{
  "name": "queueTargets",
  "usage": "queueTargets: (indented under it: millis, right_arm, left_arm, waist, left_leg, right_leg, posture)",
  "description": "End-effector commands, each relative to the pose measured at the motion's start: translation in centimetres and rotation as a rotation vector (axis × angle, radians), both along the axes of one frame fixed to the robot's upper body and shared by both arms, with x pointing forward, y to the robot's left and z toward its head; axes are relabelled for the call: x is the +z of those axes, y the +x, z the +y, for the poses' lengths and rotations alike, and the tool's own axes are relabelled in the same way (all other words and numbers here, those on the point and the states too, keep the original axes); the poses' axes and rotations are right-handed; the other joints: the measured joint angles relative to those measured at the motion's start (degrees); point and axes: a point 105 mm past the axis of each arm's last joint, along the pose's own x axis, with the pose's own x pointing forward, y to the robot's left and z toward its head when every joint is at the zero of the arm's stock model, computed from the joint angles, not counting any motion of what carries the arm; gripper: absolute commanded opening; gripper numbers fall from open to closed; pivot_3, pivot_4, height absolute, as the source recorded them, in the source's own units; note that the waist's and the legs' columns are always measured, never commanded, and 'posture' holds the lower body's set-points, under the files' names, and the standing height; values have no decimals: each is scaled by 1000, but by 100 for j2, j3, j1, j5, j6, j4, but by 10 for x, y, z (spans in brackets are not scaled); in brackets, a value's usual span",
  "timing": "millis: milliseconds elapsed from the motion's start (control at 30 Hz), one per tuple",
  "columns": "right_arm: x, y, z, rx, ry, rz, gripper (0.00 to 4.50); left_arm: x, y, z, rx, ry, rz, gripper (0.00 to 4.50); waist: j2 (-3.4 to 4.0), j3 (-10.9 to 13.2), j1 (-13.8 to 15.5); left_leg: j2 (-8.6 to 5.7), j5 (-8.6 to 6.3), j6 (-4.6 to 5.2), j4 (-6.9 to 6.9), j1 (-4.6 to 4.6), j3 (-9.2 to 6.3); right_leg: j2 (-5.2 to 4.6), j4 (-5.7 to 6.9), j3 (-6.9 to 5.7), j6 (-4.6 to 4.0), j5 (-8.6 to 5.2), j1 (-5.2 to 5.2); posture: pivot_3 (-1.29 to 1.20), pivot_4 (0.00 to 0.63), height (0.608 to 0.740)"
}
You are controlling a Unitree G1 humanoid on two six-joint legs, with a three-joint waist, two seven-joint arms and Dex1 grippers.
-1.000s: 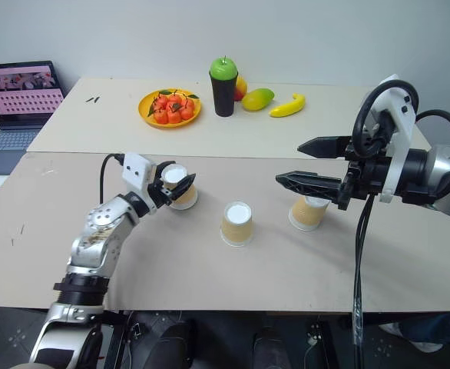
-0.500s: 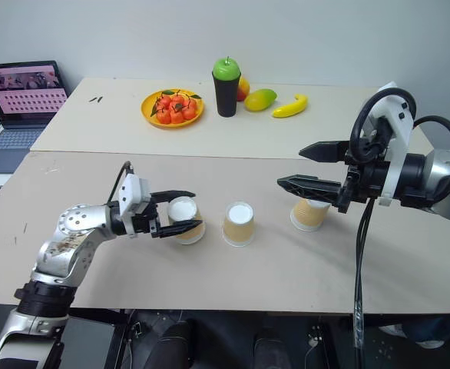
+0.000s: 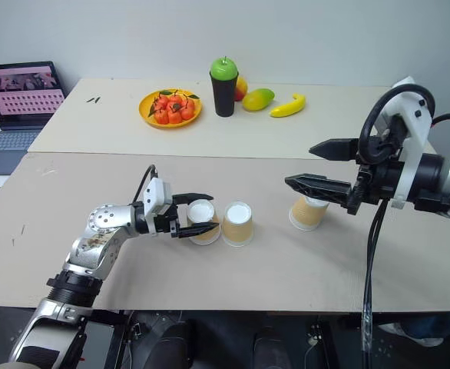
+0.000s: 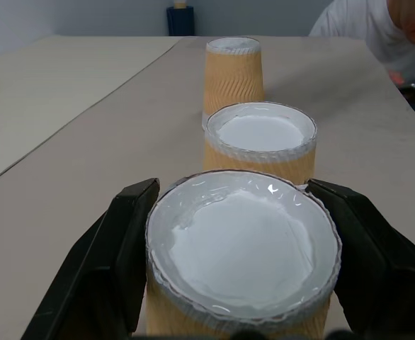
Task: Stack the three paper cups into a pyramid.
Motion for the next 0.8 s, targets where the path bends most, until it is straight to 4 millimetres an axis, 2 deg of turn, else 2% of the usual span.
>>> queueTargets:
  millis: [33,167,200,267,433,500,667,800]
  right_arm:
    - [15,-6,-3,-13,-8,-51,4500]
    - [18,-7,-5,-13,-16,-46,4500]
    - [18,-7,-5,-13,-18,-45,4500]
    - [19,-7,-7,-14,-21,-43,4500]
    - [19,-5,-7,0,-24,-41,4500]
    - [19,-5,-6,5,-23,-39,4500]
    - [14,-5,-9,14,-36,-18,4500]
    - [2,-5,-13,8,-32,12,4500]
  left_arm:
    - [5,-3,-6,-30,-11,-39,3433]
    - [3,-2,-8,-23,-23,-35,3433]
    - [3,-2,-9,-19,-27,-35,3978]
    - [4,-1,-10,-14,-32,-36,4412]
    - [15,-3,-10,-15,-51,-38,4412]
    - [29,-4,-11,-19,-58,-48,4412]
    - [90,-6,-10,-11,-117,-67,4412]
    - [128,-11,-2,2,-111,-31,4412]
  waist:
    - [0,0,0]
    - [0,0,-3]
    - [0,0,-3]
    - [0,0,-2]
    - [0,0,-2]
    - [0,0,-3]
    - [0,0,5]
    - [0,0,-4]
  left_leg:
    - [0,0,0,0,0,0]
    - [0,0,0,0,0,0]
    - [0,0,0,0,0,0]
    - [0,0,0,0,0,0]
    - [0,0,0,0,0,0]
    - [0,0,0,0,0,0]
    - [0,0,0,2,-1,-2]
    - [0,0,0,1,-1,-2]
  right_leg:
    - [0,0,0,0,0,0]
    - [0,0,0,0,0,0]
    - [0,0,0,0,0,0]
    - [0,0,0,0,0,0]
    - [0,0,0,0,0,0]
    - [0,0,0,0,0,-1]
    - [0,3,-1,2,-1,-1]
    - [0,-1,-1,5,-2,1]
  posture:
    - [0,150,735]
    - [0,150,735]
    - [0,150,735]
    - [0,150,735]
    - [0,150,735]
    - [0,150,735]
    - [0,150,735]
    - [0,150,735]
